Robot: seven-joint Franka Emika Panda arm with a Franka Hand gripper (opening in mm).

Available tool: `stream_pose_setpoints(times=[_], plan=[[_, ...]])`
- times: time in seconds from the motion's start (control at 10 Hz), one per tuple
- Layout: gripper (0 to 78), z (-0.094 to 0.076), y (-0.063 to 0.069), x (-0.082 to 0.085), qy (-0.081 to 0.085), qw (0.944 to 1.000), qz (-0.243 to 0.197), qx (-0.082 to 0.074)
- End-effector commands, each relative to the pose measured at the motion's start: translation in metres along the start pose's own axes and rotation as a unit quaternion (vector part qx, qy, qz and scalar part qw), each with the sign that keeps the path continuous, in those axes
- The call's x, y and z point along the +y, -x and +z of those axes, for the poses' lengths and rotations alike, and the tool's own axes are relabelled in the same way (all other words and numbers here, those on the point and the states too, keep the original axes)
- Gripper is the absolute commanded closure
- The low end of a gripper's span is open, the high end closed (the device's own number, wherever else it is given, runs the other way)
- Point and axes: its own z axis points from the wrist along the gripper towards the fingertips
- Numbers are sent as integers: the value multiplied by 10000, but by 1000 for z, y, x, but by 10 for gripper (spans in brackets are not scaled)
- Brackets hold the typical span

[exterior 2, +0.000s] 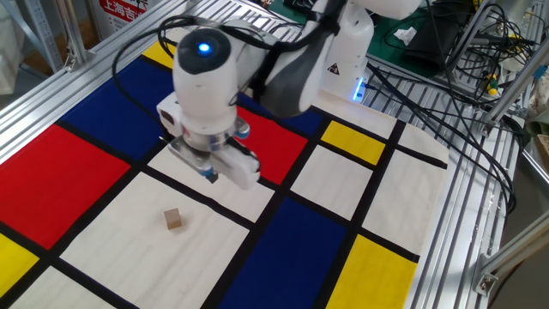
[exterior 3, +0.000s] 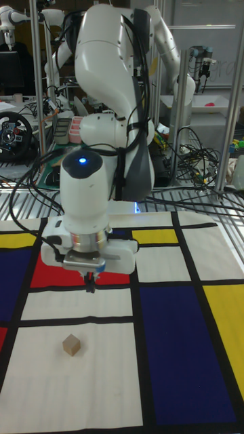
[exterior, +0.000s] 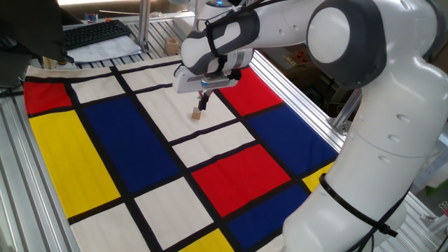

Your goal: Approach and touch the side of the small block

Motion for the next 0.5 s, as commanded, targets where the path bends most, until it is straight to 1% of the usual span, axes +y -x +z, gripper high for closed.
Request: stream_pose_setpoints(times=[0.1, 0.2, 0.3, 0.4, 0.5], plan=[[776, 10, 10, -36, 22, 9918, 1277, -36], [776, 14, 9, -45, 23, 9930, 1176, -82], [776, 16, 8, -50, 6, 9932, 1152, -169], [776, 16, 8, -52, -9, 9930, 1154, -266], [776, 16, 8, -52, -2, 9934, 1112, -285]])
